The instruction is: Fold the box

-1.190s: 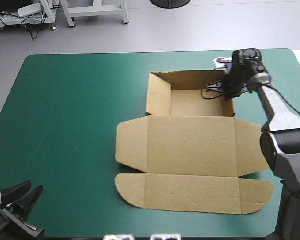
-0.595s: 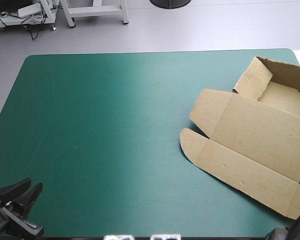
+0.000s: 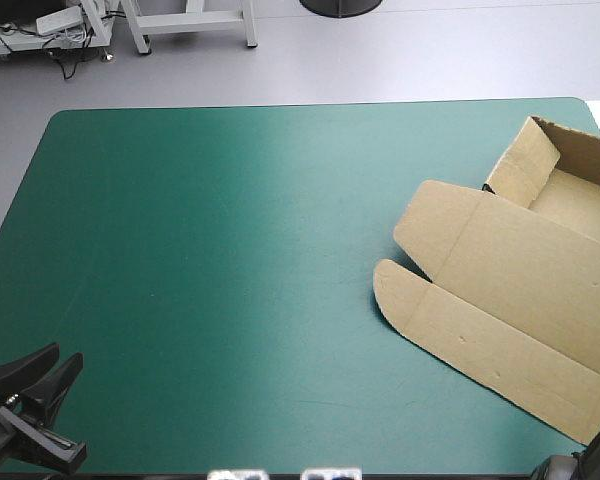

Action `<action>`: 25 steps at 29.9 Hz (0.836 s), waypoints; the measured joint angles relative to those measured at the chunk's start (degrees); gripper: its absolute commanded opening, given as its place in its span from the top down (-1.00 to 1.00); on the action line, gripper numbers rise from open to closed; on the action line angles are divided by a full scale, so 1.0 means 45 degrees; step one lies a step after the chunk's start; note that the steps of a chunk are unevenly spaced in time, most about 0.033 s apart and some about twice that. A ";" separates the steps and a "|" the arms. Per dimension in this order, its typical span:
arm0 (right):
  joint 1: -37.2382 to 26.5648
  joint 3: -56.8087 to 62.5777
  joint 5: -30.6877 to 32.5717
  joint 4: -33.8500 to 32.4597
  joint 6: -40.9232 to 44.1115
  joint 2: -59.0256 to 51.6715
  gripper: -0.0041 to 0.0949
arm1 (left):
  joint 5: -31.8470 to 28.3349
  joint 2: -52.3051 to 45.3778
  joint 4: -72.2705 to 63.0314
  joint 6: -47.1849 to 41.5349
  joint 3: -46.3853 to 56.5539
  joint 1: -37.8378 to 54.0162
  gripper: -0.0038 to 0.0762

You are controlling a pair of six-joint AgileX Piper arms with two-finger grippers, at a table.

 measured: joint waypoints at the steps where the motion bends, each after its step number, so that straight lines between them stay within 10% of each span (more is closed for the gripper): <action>1: 0.0000 0.0000 0.0000 0.0000 -0.0013 0.0000 0.05 | 0.0000 0.0000 0.0000 0.0000 0.0000 0.0000 0.39; 14: 0.0000 -0.0221 0.0022 0.0202 -0.0092 -0.0931 0.11 | 0.0448 0.0000 0.0000 0.0000 0.0000 0.0000 0.39; 22: 0.0000 -0.0275 0.0115 0.2149 -0.0054 -0.3909 0.93 | 0.0437 0.0000 0.0013 0.0267 0.0000 0.0000 0.40; 25: 0.0000 -0.0081 0.0090 0.3393 -0.0127 -0.5338 0.94 | 0.0425 0.0000 0.0013 0.0549 0.0000 0.0000 0.44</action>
